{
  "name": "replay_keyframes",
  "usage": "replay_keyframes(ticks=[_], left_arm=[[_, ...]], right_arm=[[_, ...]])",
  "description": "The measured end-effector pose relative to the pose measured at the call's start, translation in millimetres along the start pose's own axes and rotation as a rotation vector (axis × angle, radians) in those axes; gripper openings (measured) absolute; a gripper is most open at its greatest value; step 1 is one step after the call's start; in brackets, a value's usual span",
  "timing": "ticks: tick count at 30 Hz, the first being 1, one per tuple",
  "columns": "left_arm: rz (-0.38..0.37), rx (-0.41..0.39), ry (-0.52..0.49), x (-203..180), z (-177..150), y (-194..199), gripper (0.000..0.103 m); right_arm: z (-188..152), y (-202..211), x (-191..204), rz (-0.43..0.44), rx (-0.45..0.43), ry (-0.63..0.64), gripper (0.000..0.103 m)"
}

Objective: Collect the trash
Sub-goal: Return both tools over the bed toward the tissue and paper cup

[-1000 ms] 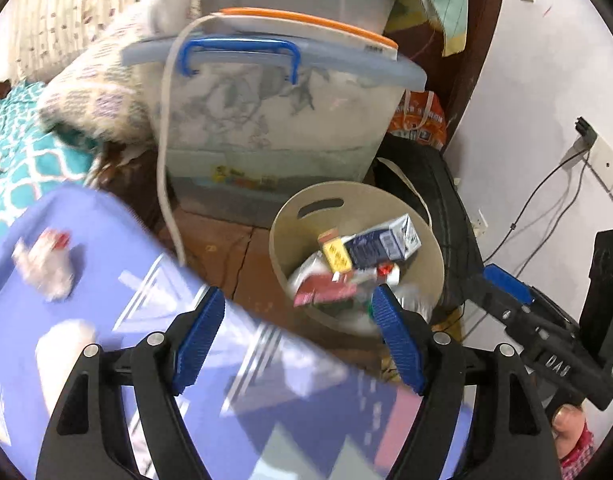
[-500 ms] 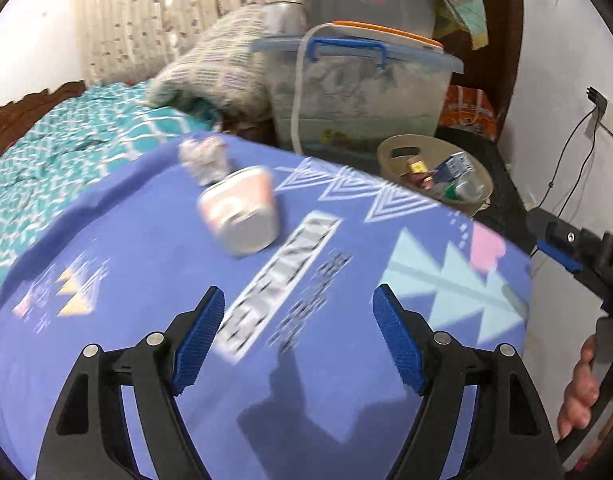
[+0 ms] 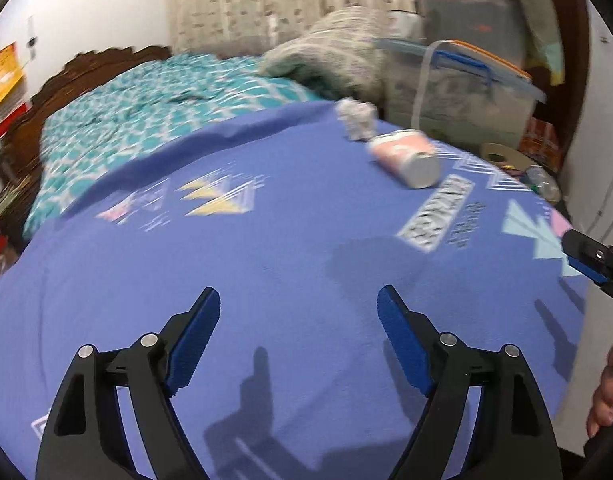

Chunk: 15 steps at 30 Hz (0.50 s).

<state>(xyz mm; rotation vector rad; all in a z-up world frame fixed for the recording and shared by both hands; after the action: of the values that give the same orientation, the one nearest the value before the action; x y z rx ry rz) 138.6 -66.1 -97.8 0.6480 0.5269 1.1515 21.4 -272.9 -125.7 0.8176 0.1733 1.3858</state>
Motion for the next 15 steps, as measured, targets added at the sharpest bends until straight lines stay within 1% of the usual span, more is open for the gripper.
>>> replay_keyframes(ticks=[3, 9, 12, 14, 15], left_arm=[[0.055, -0.003, 0.043, 34, -2, -1, 0.078], [0.139, -0.02, 0.107, 80, 2, -1, 0.081], [0.187, -0.046, 0.139, 99, 7, 1, 0.082], [0.197, -0.051, 0.173, 111, 8, 1, 0.082], [0.185, -0.047, 0.203, 117, 8, 1, 0.082]], right_arm=[[-2, -9, 21, 0.029, 0.03, 0.042, 0.082], [4, -35, 57, 0.083, 0.08, 0.107, 0.082], [18, -48, 81, 0.138, 0.105, 0.136, 0.082], [39, -57, 89, 0.155, 0.098, 0.158, 0.082], [56, -61, 92, 0.154, 0.081, 0.176, 0.082]])
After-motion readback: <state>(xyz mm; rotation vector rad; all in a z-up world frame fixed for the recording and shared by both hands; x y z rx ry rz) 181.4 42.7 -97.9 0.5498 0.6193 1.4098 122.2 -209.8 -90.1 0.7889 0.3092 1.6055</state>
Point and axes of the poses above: each gripper's, at about its wrist camera, not at the fingertips, and y roughly against the way its jaws point, x to its left, z to its top, the point moved 8 cm from there along -y, roughly the way its jaws point, and after that the axes turned 10 degrees about y, right-handed, at the moved point
